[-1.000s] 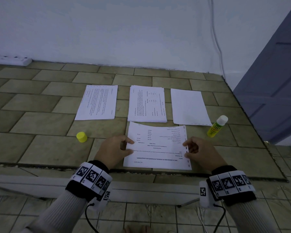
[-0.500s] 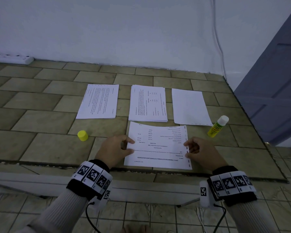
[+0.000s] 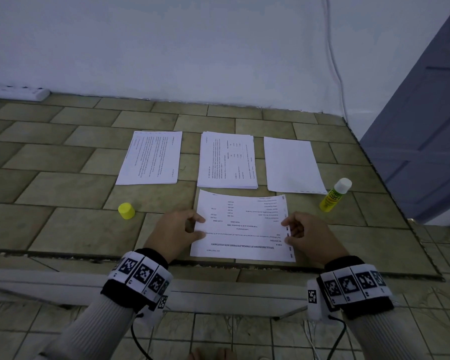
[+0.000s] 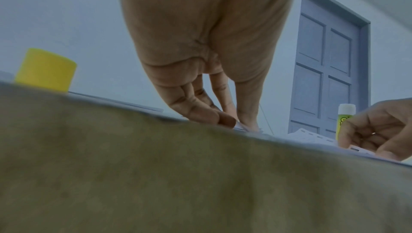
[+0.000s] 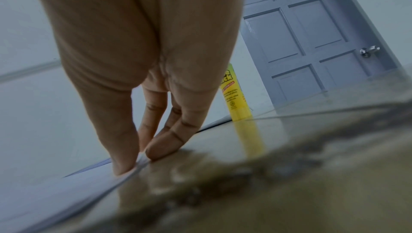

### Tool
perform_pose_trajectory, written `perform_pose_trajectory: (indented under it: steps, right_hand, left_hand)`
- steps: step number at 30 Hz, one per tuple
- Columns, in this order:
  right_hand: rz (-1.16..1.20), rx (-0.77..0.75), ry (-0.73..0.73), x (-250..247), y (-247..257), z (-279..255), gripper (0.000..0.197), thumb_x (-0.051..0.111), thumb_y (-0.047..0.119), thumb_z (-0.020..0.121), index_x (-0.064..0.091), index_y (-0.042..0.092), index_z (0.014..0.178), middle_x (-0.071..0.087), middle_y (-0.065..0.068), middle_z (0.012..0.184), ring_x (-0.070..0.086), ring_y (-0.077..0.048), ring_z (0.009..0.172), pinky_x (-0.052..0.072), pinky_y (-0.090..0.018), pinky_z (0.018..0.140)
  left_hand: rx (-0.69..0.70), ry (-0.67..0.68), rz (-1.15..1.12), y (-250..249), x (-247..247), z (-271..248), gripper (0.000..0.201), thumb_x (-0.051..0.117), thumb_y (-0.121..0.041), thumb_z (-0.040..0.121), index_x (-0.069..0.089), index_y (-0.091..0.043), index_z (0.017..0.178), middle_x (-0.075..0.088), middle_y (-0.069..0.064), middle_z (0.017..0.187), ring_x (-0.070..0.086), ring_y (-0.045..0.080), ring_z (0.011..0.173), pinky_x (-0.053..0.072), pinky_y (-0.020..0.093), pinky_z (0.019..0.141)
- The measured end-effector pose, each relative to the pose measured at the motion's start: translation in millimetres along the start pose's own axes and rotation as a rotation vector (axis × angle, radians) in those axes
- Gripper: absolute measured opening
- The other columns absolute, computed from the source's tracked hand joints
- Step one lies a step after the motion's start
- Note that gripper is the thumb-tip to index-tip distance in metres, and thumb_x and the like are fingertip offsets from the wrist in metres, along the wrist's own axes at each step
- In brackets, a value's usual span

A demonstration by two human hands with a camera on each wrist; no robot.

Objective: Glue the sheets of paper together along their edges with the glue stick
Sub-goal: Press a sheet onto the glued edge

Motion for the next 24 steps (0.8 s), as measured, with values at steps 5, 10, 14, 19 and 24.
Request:
perform_pose_trajectory:
  steps: [5, 10, 14, 19, 24]
  right_hand:
    - [-0.148, 0.016, -0.012, 1, -1, 2, 0.028, 0.072, 0.008, 0.079, 0.062, 0.02, 0.103, 0.044, 0.0, 0.097, 0.053, -0.016, 0.083, 0.05, -0.029, 0.085]
    - [-0.369, 0.032, 0.001, 2, 8, 0, 0.029, 0.067, 0.019, 0.084, 0.061, 0.02, 0.112, 0.044, -0.002, 0.113, 0.042, -0.02, 0.112, 0.042, -0.029, 0.095]
    - [-0.545, -0.013, -0.015, 11, 41, -5, 0.043, 0.054, 0.041, 0.09, 0.052, 0.021, 0.128, 0.036, -0.006, 0.144, 0.031, -0.024, 0.132, 0.039, -0.037, 0.103]
    - [-0.37, -0.188, 0.141, 78, 100, -5, 0.068, 0.022, 0.057, 0.097, 0.012, 0.019, 0.152, -0.005, 0.001, 0.161, -0.008, -0.015, 0.147, 0.001, -0.046, 0.12]
    - [-0.436, -0.234, 0.114, 122, 111, 20, 0.097, -0.015, 0.069, 0.074, 0.005, 0.016, 0.153, -0.003, 0.003, 0.161, -0.009, -0.01, 0.147, -0.011, -0.048, 0.117]
  left_hand:
    - [-0.005, 0.005, 0.196, 4, -1, 4, 0.034, 0.077, -0.036, 0.08, 0.067, -0.026, 0.111, 0.049, -0.005, 0.112, 0.052, 0.016, 0.105, 0.043, 0.026, 0.081]
    - [0.071, -0.057, 0.322, -8, 2, 9, 0.041, 0.065, -0.044, 0.086, 0.059, -0.026, 0.123, 0.042, 0.0, 0.142, 0.035, 0.021, 0.135, 0.035, 0.04, 0.107]
    - [0.102, -0.011, 0.456, -12, 31, 15, 0.08, 0.011, -0.066, 0.091, 0.023, -0.017, 0.152, 0.009, 0.001, 0.163, 0.0, 0.018, 0.15, 0.003, 0.046, 0.12]
    - [0.121, -0.043, 0.559, -12, 43, 20, 0.089, -0.012, -0.062, 0.084, 0.009, -0.012, 0.156, -0.001, 0.001, 0.164, -0.005, 0.018, 0.15, -0.003, 0.051, 0.119]
    - [0.159, -0.018, 0.584, -9, 47, 19, 0.084, -0.008, -0.053, 0.086, 0.011, -0.009, 0.155, 0.003, 0.005, 0.163, -0.001, 0.023, 0.151, -0.002, 0.054, 0.118]
Point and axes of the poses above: each hand's wrist, its own z-axis towards the middle knuckle, its own x-axis out of the palm, y = z × x, the point moved 10 cm from there along z, towards the middle knuckle
